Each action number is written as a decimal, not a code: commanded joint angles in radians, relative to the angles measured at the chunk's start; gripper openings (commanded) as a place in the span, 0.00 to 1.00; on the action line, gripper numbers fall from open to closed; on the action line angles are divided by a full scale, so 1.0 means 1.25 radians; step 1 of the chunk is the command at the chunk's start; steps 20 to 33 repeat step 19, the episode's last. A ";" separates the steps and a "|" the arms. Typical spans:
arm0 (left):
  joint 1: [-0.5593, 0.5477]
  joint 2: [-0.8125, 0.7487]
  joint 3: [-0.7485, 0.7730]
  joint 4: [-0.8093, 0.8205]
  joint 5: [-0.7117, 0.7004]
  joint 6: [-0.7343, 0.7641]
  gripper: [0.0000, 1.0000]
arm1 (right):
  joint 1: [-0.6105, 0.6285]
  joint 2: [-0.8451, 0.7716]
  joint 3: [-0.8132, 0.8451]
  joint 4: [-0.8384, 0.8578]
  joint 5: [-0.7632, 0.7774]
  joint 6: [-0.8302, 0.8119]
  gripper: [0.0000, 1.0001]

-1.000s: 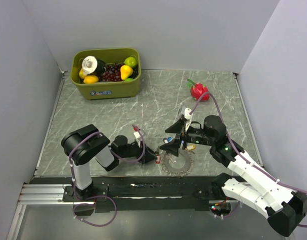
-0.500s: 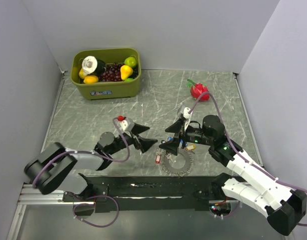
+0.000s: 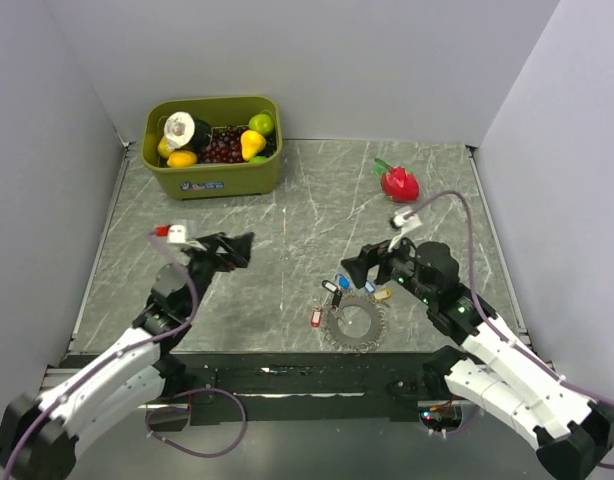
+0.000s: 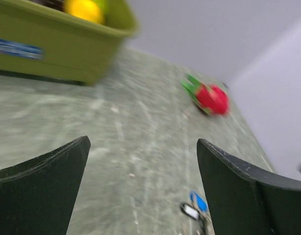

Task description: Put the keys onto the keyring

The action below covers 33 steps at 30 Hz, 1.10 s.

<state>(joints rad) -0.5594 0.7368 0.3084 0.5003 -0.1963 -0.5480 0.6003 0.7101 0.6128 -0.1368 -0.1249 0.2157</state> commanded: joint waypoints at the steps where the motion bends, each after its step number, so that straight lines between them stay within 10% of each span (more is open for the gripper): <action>1: 0.003 -0.129 0.055 -0.331 -0.303 -0.035 0.96 | -0.009 -0.066 -0.018 -0.033 0.246 0.063 1.00; 33: 0.003 -0.162 0.038 -0.356 -0.391 -0.050 0.96 | -0.010 -0.148 -0.063 0.077 0.346 0.025 1.00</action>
